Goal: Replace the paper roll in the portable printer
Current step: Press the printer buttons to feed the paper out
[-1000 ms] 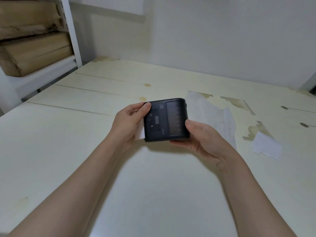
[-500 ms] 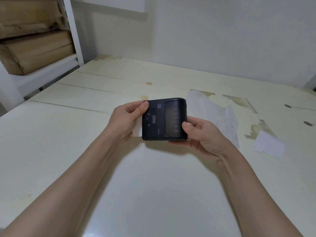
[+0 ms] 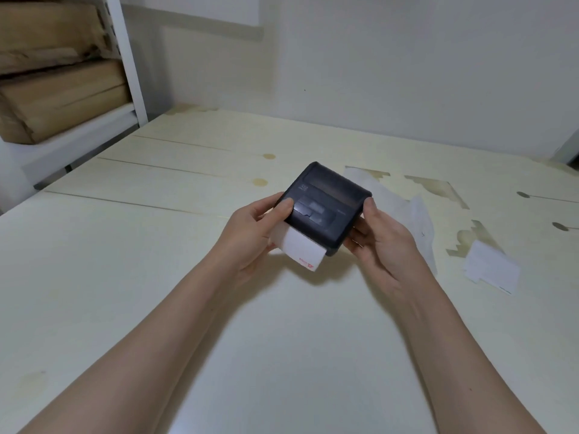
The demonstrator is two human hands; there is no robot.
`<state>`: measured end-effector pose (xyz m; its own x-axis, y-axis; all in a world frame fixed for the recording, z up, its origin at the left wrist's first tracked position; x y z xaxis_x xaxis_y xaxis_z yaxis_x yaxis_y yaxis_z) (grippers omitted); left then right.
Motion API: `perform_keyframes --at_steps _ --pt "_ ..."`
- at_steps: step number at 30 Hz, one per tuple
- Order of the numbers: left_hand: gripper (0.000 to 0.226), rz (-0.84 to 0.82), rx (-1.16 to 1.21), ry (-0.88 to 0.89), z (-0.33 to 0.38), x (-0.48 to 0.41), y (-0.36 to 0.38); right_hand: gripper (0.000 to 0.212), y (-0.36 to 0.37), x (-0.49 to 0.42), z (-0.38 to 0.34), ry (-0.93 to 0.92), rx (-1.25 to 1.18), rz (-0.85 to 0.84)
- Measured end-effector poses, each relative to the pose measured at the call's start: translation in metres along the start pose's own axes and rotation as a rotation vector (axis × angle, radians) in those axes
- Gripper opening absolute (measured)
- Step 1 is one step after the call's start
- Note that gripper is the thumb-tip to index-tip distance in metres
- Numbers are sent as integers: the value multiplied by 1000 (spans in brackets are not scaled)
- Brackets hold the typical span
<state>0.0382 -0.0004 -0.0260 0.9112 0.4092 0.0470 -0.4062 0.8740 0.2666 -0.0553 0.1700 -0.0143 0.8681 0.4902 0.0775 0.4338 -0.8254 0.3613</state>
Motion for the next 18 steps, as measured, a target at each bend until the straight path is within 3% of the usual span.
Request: perform_keyframes --at_steps 8,18 --pt "82 -184 -153 -6 -10 9 20 36 -8 0 -8 -78 73 86" --pt "78 -111 -68 -34 -9 10 14 34 6 4 -8 -156 152 -61"
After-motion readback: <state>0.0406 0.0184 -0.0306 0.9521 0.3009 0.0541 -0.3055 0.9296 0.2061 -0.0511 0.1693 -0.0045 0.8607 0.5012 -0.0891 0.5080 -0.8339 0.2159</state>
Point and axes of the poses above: each hand's wrist, its own x-axis away from the middle knuckle, its own y-axis out of the palm, z = x × y, the point moved 6 cm from there along -x, towards the middle knuckle, and after that the axes turned 1 degree about -z, right-handed, at the moved point
